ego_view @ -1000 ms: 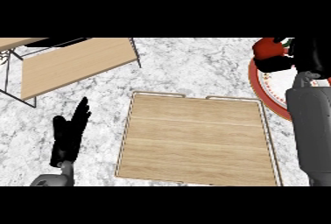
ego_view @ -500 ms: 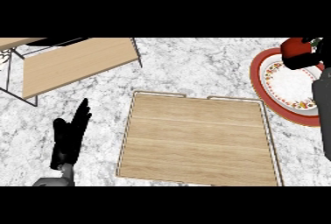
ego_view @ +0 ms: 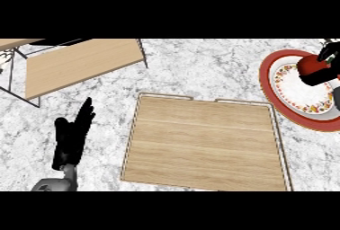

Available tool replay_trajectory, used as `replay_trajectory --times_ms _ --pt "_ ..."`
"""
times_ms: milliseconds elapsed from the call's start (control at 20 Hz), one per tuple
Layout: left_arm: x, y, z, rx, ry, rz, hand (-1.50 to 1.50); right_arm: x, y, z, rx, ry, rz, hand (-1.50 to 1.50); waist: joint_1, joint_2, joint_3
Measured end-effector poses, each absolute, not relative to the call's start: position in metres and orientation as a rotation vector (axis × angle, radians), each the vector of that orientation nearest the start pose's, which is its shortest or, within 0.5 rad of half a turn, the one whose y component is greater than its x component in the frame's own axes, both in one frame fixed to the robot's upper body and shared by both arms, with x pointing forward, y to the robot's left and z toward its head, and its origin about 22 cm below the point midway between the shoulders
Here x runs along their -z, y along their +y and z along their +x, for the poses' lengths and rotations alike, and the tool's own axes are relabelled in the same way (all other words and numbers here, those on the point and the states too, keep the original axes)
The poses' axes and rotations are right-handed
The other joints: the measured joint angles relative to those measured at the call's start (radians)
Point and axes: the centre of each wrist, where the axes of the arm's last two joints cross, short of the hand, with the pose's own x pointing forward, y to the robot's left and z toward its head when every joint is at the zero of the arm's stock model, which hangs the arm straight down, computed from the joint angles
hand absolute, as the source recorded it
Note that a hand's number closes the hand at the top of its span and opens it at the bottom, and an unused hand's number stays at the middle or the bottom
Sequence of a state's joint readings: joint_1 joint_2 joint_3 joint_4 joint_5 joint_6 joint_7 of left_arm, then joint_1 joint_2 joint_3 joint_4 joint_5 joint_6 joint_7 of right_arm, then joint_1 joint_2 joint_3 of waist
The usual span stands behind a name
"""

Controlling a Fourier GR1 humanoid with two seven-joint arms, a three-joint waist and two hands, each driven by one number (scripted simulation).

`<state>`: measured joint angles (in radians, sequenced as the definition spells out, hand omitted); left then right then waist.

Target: Pick the bell pepper from the tray and place it in the plate

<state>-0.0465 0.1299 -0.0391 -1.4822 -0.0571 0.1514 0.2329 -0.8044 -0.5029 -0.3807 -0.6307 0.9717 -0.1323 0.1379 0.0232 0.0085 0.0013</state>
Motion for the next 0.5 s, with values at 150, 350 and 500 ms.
replay_trajectory --times_ms 150,350,500 --pt "0.007 0.243 0.251 0.05 -1.301 0.225 0.0 -0.099 -0.394 0.403 -0.544 -1.044 -1.099 1.5 0.004 0.001 0.0" --pt "0.007 0.249 0.256 0.054 -1.298 0.23 0.0 -0.094 -0.409 0.4 -0.588 -0.965 -1.001 -1.5 0.004 0.002 0.0" --pt "0.01 0.249 0.254 0.054 -1.295 0.234 0.0 -0.086 -0.417 0.395 -0.627 -0.993 -0.939 -1.5 0.004 0.002 0.0"
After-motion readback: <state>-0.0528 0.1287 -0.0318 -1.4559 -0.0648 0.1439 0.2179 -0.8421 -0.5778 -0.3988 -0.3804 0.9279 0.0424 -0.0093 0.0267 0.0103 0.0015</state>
